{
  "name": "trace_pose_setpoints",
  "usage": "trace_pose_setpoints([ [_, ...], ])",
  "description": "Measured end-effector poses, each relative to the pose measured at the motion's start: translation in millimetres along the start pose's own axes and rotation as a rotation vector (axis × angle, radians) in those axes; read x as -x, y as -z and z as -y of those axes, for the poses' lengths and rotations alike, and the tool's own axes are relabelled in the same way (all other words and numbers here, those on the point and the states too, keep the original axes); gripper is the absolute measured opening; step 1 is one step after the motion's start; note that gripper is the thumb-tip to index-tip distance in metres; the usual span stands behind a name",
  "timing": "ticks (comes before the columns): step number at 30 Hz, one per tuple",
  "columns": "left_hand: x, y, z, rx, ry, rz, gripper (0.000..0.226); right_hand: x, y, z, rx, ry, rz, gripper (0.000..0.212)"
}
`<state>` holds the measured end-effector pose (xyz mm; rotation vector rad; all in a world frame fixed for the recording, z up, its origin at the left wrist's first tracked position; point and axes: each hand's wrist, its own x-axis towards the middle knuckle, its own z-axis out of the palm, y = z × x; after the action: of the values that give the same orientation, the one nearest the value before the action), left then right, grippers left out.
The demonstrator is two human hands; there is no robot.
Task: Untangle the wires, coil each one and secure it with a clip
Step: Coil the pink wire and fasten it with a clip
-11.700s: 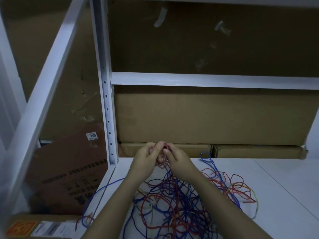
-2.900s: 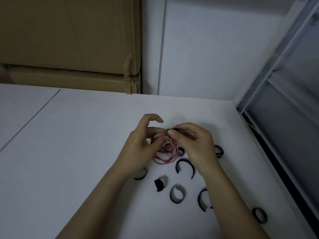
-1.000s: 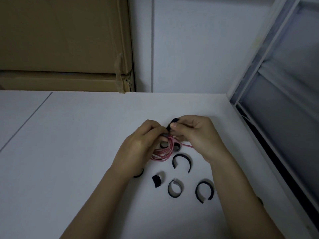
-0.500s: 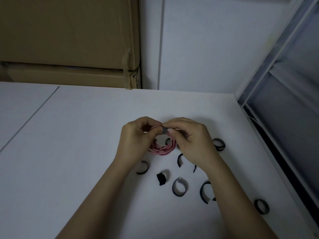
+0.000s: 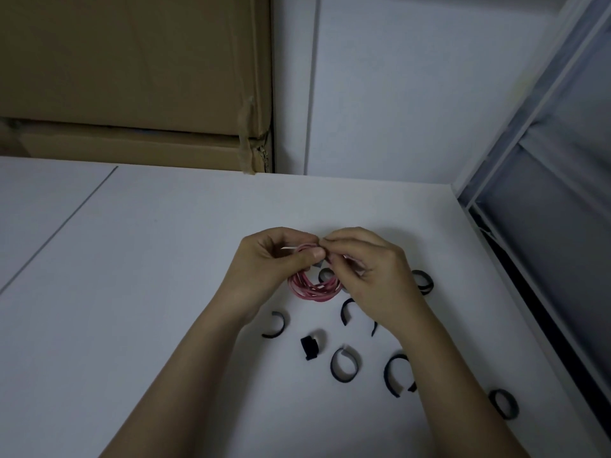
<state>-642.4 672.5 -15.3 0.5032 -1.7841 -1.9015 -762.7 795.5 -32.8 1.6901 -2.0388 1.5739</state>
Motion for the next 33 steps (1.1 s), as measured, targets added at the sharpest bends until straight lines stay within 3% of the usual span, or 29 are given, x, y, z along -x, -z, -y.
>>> trace_pose_setpoints([
  [5,-1,0,5,-0.126,-0.032,-0.009,0.016,1,0,1,0.04,0.017,-0.049,0.021],
  [10,2,-4,10,-0.519,-0.218,-0.027,0.019,1,-1,5,-0.024,-0.054,-0.112,0.02],
  [12,3,-6,10,-0.557,-0.267,-0.032,0.021,1,-1,8,-0.076,-0.109,-0.119,0.023],
  [17,4,-10,0,-0.113,-0.08,-0.017,0.023,0,4,10,-0.209,-0.178,-0.126,0.026],
  [22,2,-8,1,0.111,0.015,-0.005,0.031,0,3,12,-0.211,-0.146,-0.13,0.022],
  [28,2,-11,-2,0.122,-0.083,-0.081,0.021,-3,0,10,-0.26,-0.181,-0.152,0.021],
  [33,-5,-16,-3,0.135,-0.074,-0.204,0.014,-7,-1,12,-0.108,-0.224,-0.126,0.024],
])
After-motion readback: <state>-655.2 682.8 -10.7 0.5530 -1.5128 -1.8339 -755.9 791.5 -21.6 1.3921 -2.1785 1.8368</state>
